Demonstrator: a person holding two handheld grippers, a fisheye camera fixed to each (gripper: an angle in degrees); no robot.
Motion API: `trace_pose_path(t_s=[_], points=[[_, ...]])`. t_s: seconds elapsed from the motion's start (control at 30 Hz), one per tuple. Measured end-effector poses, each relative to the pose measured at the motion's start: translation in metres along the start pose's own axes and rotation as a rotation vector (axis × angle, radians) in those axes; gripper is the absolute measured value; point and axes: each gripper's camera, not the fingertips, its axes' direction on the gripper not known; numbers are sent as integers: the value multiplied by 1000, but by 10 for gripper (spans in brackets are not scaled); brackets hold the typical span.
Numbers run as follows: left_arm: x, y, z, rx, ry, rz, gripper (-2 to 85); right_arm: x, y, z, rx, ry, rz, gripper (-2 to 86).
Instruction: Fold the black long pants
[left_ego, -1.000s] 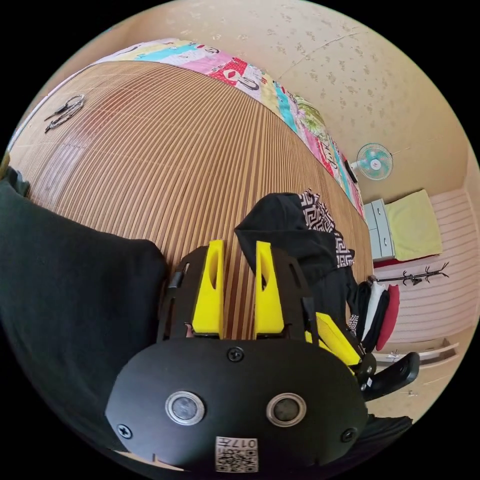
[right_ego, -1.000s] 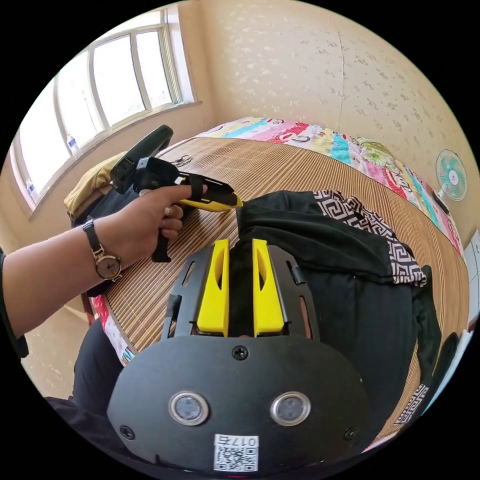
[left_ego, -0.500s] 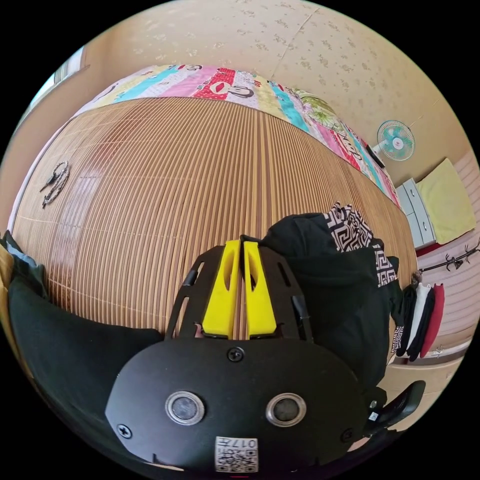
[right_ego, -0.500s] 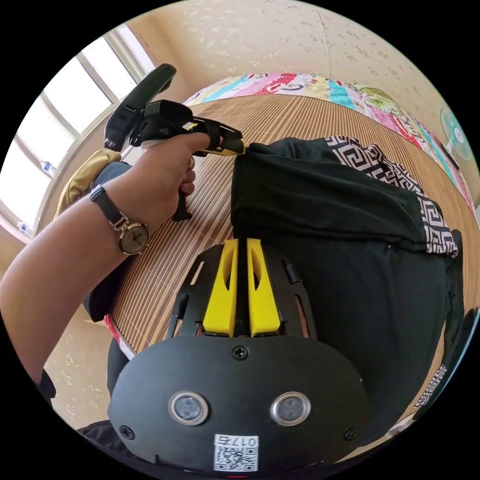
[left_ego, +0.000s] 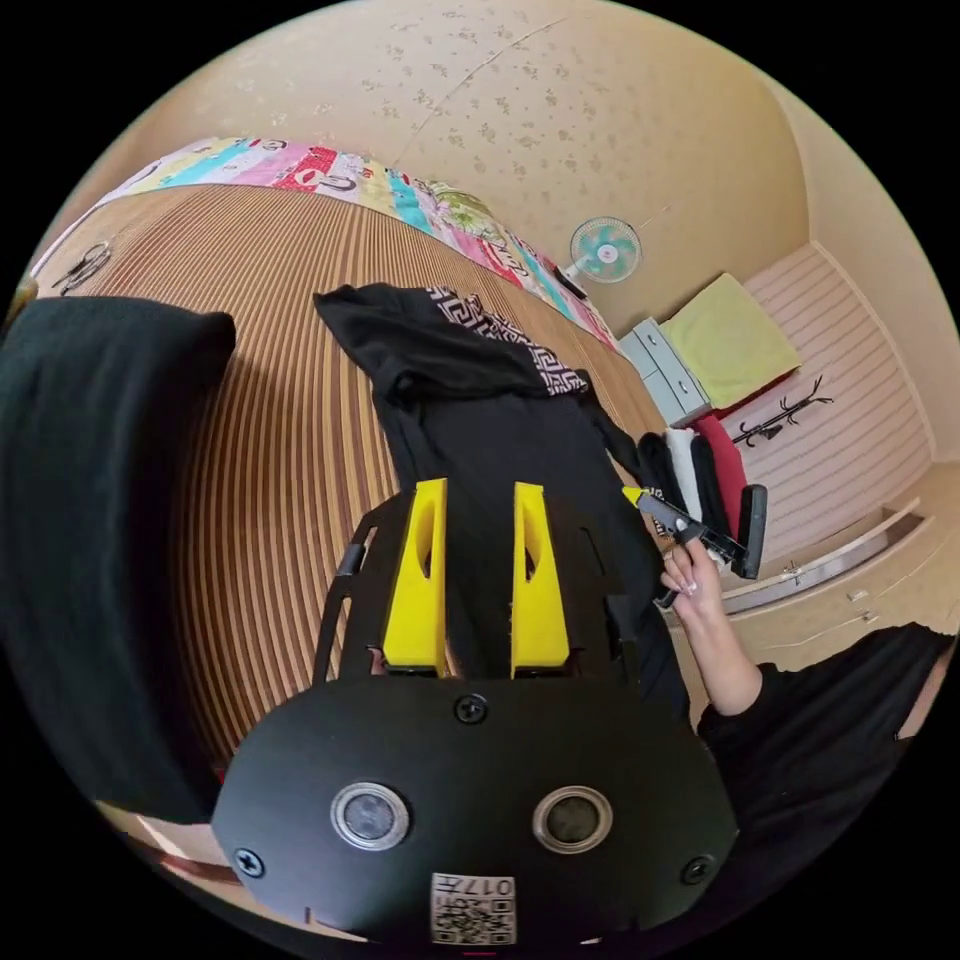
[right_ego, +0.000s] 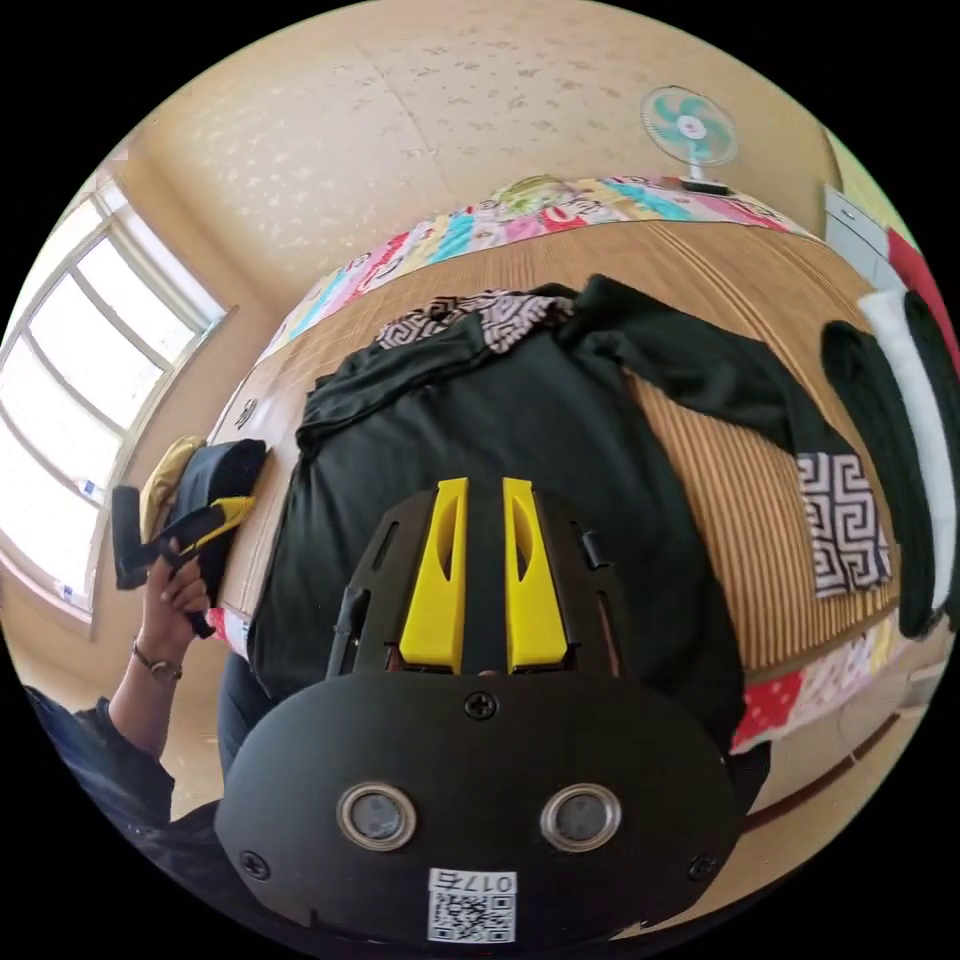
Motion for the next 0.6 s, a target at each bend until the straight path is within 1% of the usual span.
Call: trace_pose_path(t_s=[0.07, 0.13, 0.23, 0.33, 0.4, 0.47, 0.6], points=[[3, 34, -9, -16, -56, -27, 104, 51, 21, -28, 2, 71, 94, 69], [5, 57, -15, -34, -61, -34, 107, 74, 33, -40, -28, 117, 140, 74], [5, 77, -10, -87, -74, -55, 106, 91, 47, -45, -74, 131, 160, 85], [14, 80, -2, -139, -93, -45, 101, 92, 56, -45, -79, 116, 162, 86], [25, 77, 1, -198, -168, -6, 63, 87, 56, -45, -94, 125, 156, 82], [31, 79, -1, -220, -155, 30, 22, 80, 53, -43, -146, 129, 146, 63], [25, 91, -28, -160, -194, 2, 7, 69, 55, -43, -184, 92, 91, 39]])
